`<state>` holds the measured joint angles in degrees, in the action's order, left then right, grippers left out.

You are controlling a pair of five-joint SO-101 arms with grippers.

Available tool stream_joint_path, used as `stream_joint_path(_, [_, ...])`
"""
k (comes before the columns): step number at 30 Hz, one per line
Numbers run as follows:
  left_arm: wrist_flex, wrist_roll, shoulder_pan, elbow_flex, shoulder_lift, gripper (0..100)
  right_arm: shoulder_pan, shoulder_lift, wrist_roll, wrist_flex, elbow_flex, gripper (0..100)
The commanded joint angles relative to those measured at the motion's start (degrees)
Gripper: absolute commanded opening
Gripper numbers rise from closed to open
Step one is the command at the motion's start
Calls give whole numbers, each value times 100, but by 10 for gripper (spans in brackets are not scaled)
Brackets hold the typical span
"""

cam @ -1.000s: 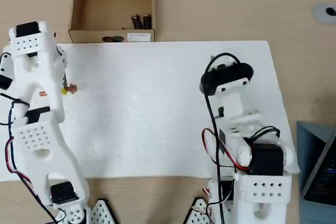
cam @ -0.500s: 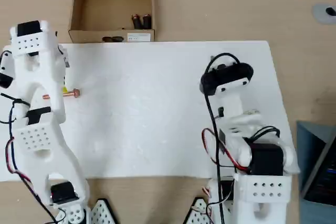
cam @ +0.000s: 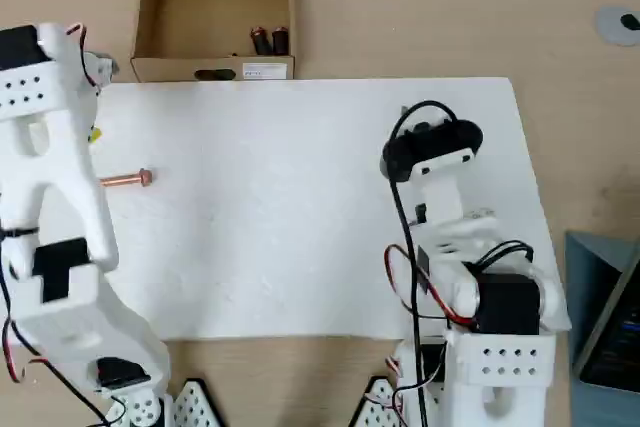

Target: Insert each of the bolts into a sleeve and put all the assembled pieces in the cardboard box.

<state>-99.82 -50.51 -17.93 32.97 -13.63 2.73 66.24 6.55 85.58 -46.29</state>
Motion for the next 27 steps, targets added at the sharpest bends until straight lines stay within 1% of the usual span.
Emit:
stream_joint_path(1, [-70, 1723, 62, -343, 664, 329, -57, 92, -35, -105, 13, 10])
stream_joint_path(3, [-70, 2453, 70, -721, 901, 329, -57, 92, -35, -105, 13, 10])
stream_joint_path(5, [-70, 3024, 70, -1152, 1112, 329, -57, 92, -35, -105, 13, 10])
stream_joint_path(12, [-70, 6092, -53, -2602, 1437, 328, -57, 92, -35, -105, 4, 10])
stream_joint_path(15, [-62, 7121, -62, -2690, 1402, 328, -66, 92, -35, -149, -75, 10])
stream_joint_path(22, [-62, 8958, -9, -2681, 1385, 328, -75, 92, -26, -158, -92, 10])
stream_joint_path(27, [-62, 10497, -53, -2681, 1393, 328, -75, 92, -18, -176, -119, 10])
